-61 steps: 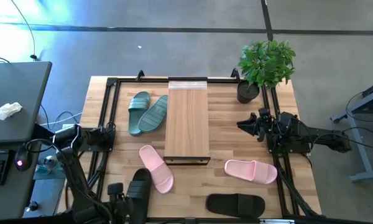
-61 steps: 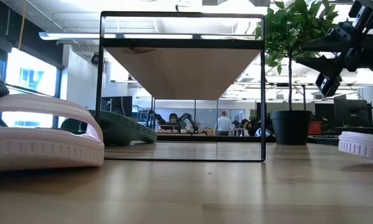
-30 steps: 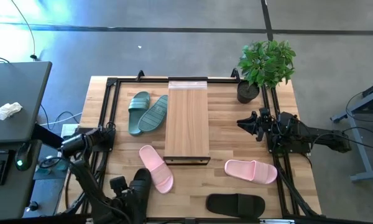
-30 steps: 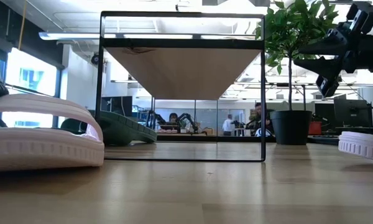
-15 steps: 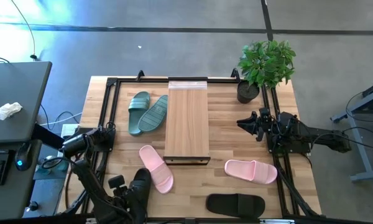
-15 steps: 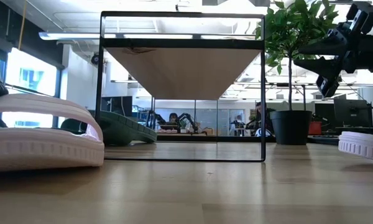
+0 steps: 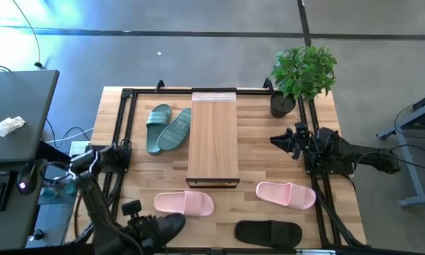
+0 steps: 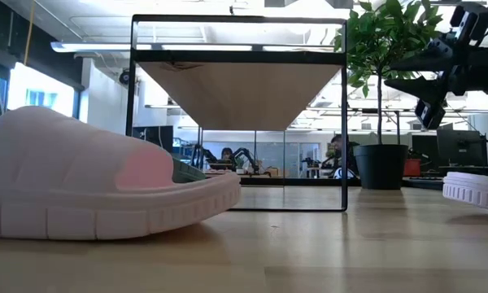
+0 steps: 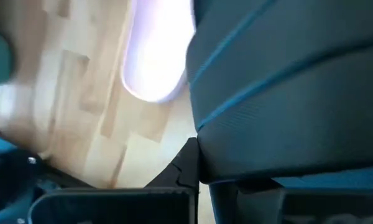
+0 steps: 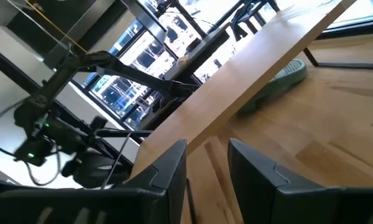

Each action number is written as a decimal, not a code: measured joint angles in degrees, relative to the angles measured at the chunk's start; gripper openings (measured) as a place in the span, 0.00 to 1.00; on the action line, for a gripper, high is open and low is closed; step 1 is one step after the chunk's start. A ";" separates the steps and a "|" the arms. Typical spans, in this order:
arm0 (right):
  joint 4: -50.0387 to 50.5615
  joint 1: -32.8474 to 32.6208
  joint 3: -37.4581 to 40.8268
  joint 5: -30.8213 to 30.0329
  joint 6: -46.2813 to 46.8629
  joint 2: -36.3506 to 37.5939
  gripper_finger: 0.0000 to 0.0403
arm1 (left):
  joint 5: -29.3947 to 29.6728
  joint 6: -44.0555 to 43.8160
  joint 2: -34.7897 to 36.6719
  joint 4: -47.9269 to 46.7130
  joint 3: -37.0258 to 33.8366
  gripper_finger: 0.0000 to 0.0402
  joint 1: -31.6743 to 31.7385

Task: Pick and place slides into the shelf
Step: Put the left black slide on the shelf

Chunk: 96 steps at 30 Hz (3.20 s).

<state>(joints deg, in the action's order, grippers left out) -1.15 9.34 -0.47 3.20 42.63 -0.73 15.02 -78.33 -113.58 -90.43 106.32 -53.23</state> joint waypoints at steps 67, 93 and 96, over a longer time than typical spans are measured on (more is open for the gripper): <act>-7.15 0.00 -0.63 -12.52 -0.67 -0.33 0.27 | 14.12 136.40 -0.09 36.38 10.79 0.00 70.83; -6.75 0.02 -0.68 -12.26 -0.60 -0.33 0.27 | 18.56 131.89 2.93 42.13 -2.99 0.01 70.35; -6.75 0.00 -0.68 -12.26 -0.52 -0.33 0.27 | 17.70 131.84 2.96 40.30 -2.94 0.06 70.35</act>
<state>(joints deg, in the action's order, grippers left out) -7.90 9.35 -1.15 -9.06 42.11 -1.06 32.72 53.51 -110.63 -50.13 103.37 17.12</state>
